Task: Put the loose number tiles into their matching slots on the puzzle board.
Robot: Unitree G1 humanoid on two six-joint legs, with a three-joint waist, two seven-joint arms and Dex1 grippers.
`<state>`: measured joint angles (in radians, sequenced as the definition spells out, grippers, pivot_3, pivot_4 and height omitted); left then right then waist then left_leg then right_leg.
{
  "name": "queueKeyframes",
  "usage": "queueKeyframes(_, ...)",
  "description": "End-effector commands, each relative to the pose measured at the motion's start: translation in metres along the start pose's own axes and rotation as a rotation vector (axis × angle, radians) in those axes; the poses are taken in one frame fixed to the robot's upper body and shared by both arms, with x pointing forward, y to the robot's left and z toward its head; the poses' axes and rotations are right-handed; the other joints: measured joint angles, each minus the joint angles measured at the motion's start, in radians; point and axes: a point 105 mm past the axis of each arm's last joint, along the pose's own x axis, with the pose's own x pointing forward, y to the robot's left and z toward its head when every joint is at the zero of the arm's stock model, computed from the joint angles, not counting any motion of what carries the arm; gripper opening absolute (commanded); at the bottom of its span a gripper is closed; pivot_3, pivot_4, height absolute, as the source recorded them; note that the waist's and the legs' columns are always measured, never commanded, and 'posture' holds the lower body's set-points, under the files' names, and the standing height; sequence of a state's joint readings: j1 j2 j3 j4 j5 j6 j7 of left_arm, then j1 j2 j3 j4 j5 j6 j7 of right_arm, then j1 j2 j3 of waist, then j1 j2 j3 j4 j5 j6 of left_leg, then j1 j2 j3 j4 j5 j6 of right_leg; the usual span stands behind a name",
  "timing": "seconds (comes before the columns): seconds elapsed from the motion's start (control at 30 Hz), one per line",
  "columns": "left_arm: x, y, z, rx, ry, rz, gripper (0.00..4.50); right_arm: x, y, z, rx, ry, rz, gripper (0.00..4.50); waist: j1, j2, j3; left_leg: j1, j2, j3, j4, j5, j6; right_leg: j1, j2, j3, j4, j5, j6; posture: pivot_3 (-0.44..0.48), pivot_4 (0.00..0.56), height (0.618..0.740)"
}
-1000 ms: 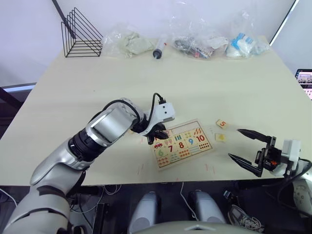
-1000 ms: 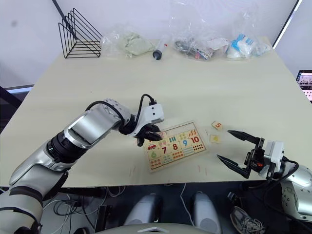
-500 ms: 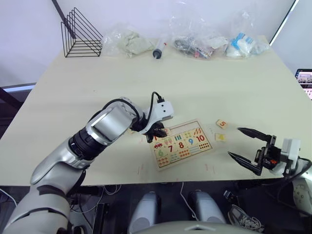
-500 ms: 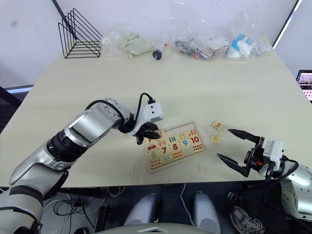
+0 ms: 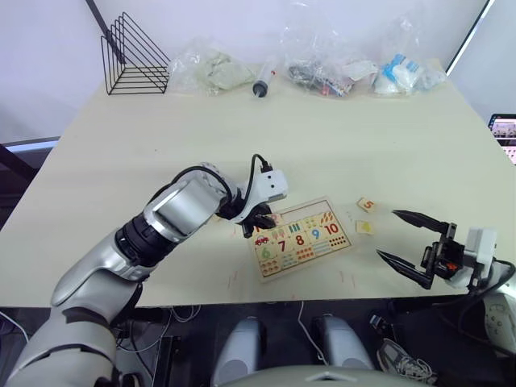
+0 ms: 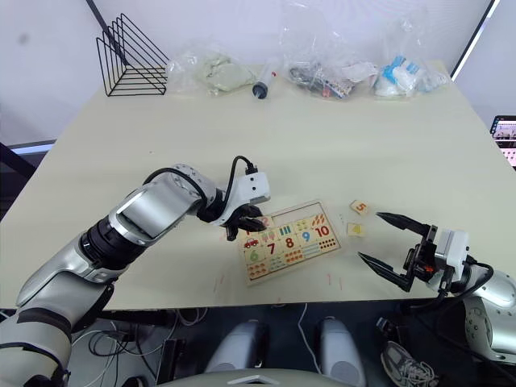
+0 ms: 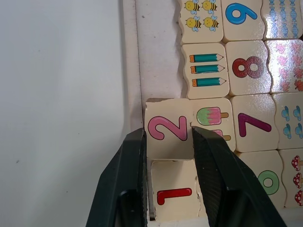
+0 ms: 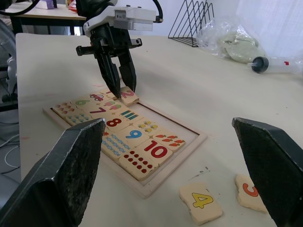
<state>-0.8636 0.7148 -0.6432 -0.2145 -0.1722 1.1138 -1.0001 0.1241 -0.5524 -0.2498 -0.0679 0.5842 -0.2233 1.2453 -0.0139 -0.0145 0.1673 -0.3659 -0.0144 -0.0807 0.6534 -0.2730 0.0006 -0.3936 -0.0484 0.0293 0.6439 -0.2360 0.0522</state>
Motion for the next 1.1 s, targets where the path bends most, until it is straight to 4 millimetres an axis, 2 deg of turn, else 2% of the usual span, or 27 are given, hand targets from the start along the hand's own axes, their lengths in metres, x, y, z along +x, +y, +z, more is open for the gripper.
queueKeyframes(0.03,-0.0002,-0.0003,0.0028,0.032,-0.002,0.007,0.9,0.0,-0.0041,0.0084,-0.044,-0.015,-0.003,4.5,0.0,0.0,0.0,0.0,0.0,0.0,0.0,0.0,0.0,0.0,0.0,0.0,0.0,0.0,0.0,0.0,0.15,0.74)
queueKeyframes(1.1,0.0038,-0.0045,0.0025,0.04,-0.007,-0.011,0.9,-0.0022,-0.0051,0.0026,-0.051,-0.003,-0.01,4.5,0.0,0.0,0.0,0.0,0.0,0.0,0.0,0.0,0.0,0.0,0.0,0.0,0.0,0.0,0.0,0.0,0.15,0.74)
